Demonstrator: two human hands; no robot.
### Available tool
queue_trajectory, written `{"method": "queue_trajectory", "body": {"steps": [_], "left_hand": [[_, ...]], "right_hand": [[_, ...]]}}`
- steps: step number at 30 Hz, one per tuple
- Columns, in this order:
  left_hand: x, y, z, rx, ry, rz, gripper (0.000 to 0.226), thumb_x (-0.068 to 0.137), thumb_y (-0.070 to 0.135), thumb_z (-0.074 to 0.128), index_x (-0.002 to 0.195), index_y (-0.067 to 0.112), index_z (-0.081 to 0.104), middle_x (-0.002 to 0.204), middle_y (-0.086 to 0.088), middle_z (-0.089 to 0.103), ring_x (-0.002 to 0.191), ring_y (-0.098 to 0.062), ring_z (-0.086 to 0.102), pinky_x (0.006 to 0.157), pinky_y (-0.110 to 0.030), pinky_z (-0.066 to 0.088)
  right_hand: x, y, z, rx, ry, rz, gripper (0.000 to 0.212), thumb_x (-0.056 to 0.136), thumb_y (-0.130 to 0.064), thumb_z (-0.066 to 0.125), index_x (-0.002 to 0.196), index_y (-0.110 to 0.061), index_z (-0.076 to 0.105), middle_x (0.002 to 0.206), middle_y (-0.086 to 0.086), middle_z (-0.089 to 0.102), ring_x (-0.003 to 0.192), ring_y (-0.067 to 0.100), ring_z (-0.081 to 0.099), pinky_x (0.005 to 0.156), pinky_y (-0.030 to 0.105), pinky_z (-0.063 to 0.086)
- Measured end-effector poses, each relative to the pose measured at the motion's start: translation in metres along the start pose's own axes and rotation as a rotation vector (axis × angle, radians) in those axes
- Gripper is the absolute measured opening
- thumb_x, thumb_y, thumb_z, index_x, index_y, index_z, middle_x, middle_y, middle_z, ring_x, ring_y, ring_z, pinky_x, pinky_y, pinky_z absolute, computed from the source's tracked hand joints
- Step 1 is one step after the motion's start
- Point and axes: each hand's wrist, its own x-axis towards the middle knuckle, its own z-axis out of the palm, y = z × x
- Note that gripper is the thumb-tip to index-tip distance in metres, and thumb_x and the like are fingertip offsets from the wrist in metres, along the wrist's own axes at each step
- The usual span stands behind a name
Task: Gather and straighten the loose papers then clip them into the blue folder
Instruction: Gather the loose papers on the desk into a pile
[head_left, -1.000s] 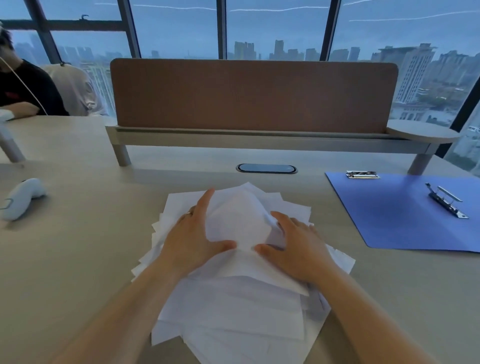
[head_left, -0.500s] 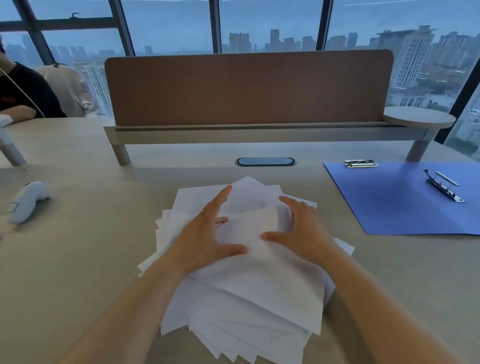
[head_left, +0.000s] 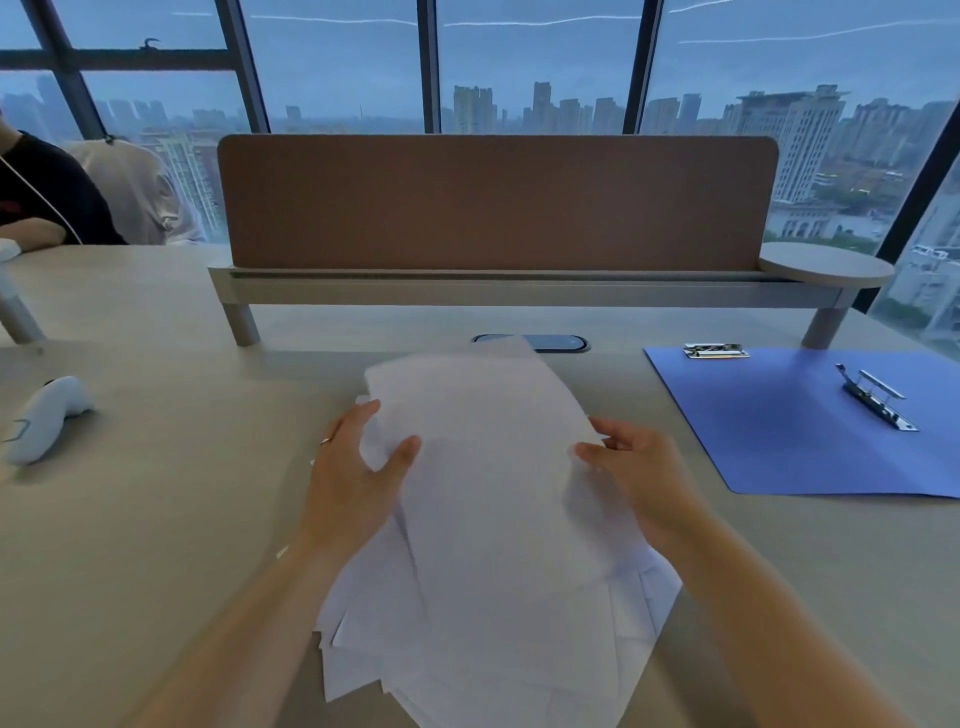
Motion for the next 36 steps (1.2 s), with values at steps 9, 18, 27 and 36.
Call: {"method": "queue_trajectory", "body": {"steps": [9, 18, 27, 36], "left_hand": [[0.003, 0.003, 0.007, -0.566, -0.156, -0.405, 0.038, 0.085, 0.015, 0.073, 0.122, 0.015, 0.066, 0.116, -0.007, 0.074, 0.105, -0.029, 0.07, 0.098, -0.053, 0.052], [0.011, -0.001, 0.0, -0.664, -0.125, -0.504, 0.014, 0.092, 0.007, 0.061, 0.101, 0.012, 0.071, 0.079, -0.002, 0.078, 0.067, -0.019, 0.074, 0.066, -0.031, 0.055], [0.006, 0.005, -0.007, -0.814, -0.181, -0.619, 0.023, 0.093, 0.016, 0.062, 0.111, 0.006, 0.071, 0.085, -0.008, 0.077, 0.074, -0.023, 0.07, 0.065, -0.032, 0.053], [0.003, 0.007, 0.002, -0.738, -0.29, -0.511, 0.023, 0.097, 0.016, 0.053, 0.109, 0.007, 0.072, 0.107, -0.014, 0.076, 0.091, -0.029, 0.073, 0.082, -0.041, 0.055]], "right_hand": [[-0.007, 0.006, 0.016, 0.212, -0.143, 0.14, 0.018, 0.093, -0.001, 0.062, 0.107, -0.008, 0.071, 0.097, 0.011, 0.079, 0.087, 0.028, 0.075, 0.082, 0.042, 0.061], [0.007, 0.004, -0.004, -0.04, 0.194, 0.08, 0.054, 0.092, -0.034, 0.069, 0.141, -0.021, 0.052, 0.133, -0.002, 0.056, 0.123, 0.021, 0.054, 0.101, 0.037, 0.045], [0.004, 0.002, -0.005, 0.369, 0.121, 0.227, 0.073, 0.088, -0.019, 0.075, 0.15, -0.011, 0.037, 0.107, 0.006, 0.063, 0.108, 0.028, 0.066, 0.094, 0.041, 0.054], [-0.001, 0.009, 0.004, -0.263, 0.078, -0.161, 0.02, 0.091, -0.012, 0.066, 0.103, -0.025, 0.076, 0.092, -0.01, 0.075, 0.079, 0.0, 0.069, 0.064, 0.011, 0.05]]}}
